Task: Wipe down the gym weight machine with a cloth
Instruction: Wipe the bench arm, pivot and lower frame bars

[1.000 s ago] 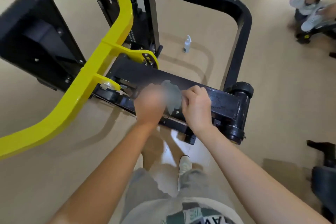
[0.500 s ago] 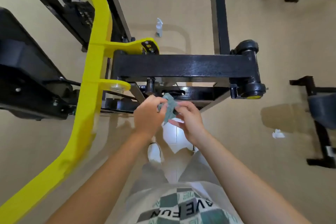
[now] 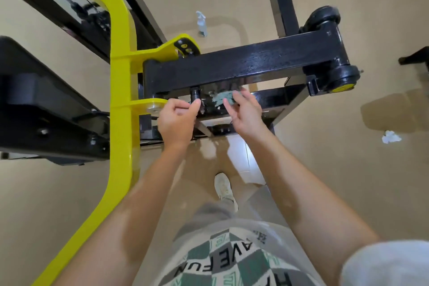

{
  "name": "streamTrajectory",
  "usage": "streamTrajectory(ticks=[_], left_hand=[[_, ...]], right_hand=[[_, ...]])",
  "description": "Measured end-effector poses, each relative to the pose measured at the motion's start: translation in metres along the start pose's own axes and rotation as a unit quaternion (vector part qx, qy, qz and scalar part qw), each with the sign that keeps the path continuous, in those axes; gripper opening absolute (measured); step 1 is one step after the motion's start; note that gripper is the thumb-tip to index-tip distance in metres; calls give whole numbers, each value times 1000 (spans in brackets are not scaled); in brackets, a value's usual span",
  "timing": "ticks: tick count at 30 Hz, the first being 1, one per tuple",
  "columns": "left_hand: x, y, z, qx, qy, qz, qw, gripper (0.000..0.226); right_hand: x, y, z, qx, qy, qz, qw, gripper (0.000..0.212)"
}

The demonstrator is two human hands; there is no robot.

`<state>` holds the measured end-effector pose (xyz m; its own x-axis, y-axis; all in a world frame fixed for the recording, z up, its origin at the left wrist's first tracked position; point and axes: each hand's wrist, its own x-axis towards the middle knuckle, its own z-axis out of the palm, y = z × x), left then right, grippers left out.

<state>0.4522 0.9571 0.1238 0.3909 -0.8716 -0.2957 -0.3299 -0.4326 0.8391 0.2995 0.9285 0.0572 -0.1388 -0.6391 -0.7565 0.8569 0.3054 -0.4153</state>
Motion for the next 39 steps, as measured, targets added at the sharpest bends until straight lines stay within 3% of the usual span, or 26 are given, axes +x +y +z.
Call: streamTrajectory(ticks=[5,8,13,17,21,24,26,29,32,34,37,39], left_hand=[[5,-1,-5,28,-33,37,998,31],[8,-1,-6,36,-34,33,998,33],[5,-5,-3,22,-27,39,999,34],[-6,-15,5,-15,-16,52,998,35],[-7,-20,19,-60,32,21,997,29],[-4,-27,25,-78,44,47,995,22],[-5,-32,31,-104,58,53,991,20],[-11,-35,42,-141,85,43,985,18],[-16,-36,52,-168,110,38,979,16],[-18,-36,58,-196,131,36,971,18],[-24,-43,70,-218,145,47,964,18],[-28,-60,84,-215,121,40,968,11]], right_hand=[[18,36,25,-12,34,-14,999,38],[22,47,18,-7,15,46,999,30],[31,38,-22,-102,7,85,991,19],[42,18,-62,-133,94,0,987,21],[69,-4,-100,-233,183,-136,946,31],[94,-25,-117,-414,218,-274,840,27],[113,-36,-118,-512,200,-316,774,26],[147,-36,-118,-649,96,-281,700,34],[168,-13,-122,-793,-76,-249,551,46],[171,0,-126,-845,-148,-260,443,51],[167,-9,-135,-881,-160,-287,340,55],[166,-27,-141,-895,-133,-297,305,59]])
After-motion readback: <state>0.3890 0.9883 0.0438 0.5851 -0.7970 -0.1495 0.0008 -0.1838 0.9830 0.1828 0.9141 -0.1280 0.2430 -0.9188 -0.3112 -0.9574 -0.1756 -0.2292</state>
